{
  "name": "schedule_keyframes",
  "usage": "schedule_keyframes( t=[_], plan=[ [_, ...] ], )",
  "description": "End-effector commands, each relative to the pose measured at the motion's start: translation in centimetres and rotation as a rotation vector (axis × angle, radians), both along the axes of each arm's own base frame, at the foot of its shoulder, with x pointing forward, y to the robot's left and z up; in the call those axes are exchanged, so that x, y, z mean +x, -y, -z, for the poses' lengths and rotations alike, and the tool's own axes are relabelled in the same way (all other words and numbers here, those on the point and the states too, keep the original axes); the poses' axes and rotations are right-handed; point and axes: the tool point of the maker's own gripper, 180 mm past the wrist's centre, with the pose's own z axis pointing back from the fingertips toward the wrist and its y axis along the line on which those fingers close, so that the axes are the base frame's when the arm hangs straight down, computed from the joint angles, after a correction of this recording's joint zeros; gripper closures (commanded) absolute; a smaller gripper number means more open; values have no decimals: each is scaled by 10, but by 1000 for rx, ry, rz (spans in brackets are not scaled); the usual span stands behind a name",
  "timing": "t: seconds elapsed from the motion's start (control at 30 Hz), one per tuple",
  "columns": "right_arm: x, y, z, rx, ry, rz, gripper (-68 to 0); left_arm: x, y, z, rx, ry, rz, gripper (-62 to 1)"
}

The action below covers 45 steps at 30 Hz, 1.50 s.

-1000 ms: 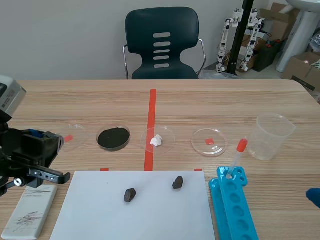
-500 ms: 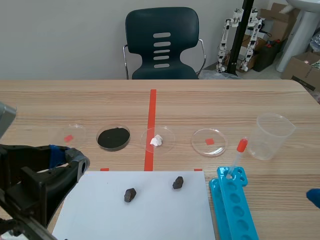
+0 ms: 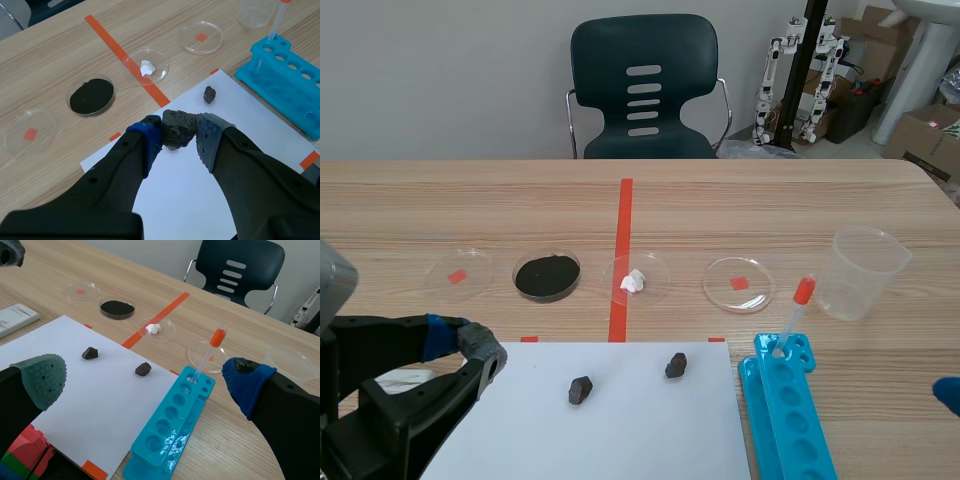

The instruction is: Rub the mineral on the streak plate below the first streak

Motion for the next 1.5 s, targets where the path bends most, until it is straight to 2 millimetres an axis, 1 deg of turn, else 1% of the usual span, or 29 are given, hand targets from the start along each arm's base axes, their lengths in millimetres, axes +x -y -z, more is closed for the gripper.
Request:
schedule_keyframes(
  t=[0.0,0.27,1.47],
  plan=[
    [4,0,-9,12,35,1,-679,3,2,-10,-22,34,-4,-100],
    [4,0,-9,12,35,1,-679,2,0,-5,-2,7,-6,-100],
    [4,0,-9,12,35,1,-679,2,1,-6,-6,11,-6,-100]
  ],
)
